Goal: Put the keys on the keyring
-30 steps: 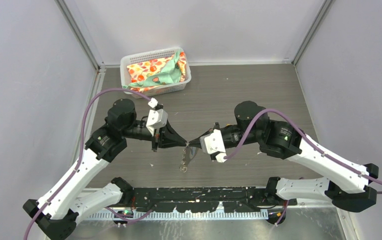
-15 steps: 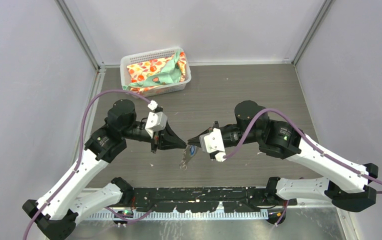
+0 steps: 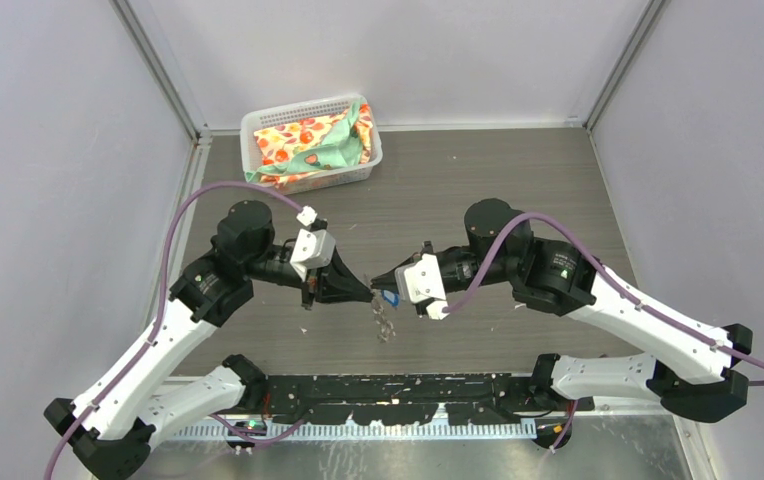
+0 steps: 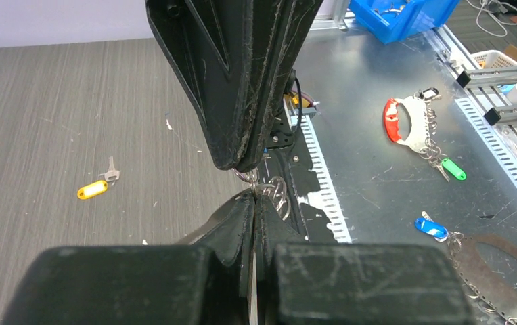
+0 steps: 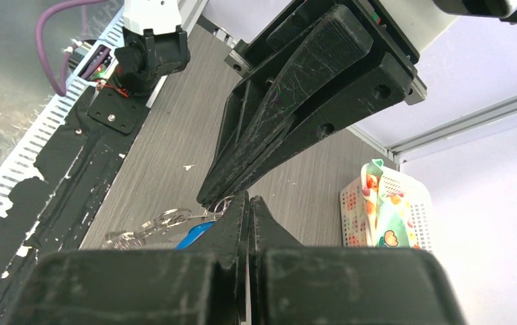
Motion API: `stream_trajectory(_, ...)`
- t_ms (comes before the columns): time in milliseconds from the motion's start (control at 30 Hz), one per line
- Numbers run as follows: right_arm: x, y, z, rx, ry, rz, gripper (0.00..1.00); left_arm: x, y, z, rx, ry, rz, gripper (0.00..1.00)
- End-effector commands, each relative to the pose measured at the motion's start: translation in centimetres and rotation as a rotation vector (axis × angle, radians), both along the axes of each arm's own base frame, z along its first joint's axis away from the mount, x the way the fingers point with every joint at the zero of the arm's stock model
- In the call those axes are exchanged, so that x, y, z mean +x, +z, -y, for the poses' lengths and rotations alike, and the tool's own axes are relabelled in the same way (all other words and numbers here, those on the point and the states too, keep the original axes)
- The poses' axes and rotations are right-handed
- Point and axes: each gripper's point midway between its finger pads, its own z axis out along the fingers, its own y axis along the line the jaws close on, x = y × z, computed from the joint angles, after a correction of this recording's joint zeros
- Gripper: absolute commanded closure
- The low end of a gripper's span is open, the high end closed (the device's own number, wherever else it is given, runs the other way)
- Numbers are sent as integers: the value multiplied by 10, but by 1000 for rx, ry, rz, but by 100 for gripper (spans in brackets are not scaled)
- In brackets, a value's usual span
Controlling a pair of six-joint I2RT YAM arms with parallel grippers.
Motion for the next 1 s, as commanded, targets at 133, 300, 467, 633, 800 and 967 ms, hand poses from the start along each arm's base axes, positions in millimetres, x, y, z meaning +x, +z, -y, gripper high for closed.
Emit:
stream_trajectory(133,-11,18,-5,62,60,-10,99,-8,7,-2,-27,-33,61,100)
stream_trajectory(300,-20,19,0,60,88,-35,99,-7,4,-4,-11,-48,122,100)
stream_trajectory(467,-30,20,4,60,120,-69,99,-11,9,-6,-20,-106,215,100)
stream_trajectory(633,-32,20,6,62,120,-85,99,-14,19,-5,-42,-146,264,100)
stream_trajectory(800,-21,12,9,42,50,-81,99,-17,17,-5,-31,-153,215,100)
stream_trajectory(967,-5,-14,25,43,-140,-194,79,-9,-10,-15,51,-64,204,100)
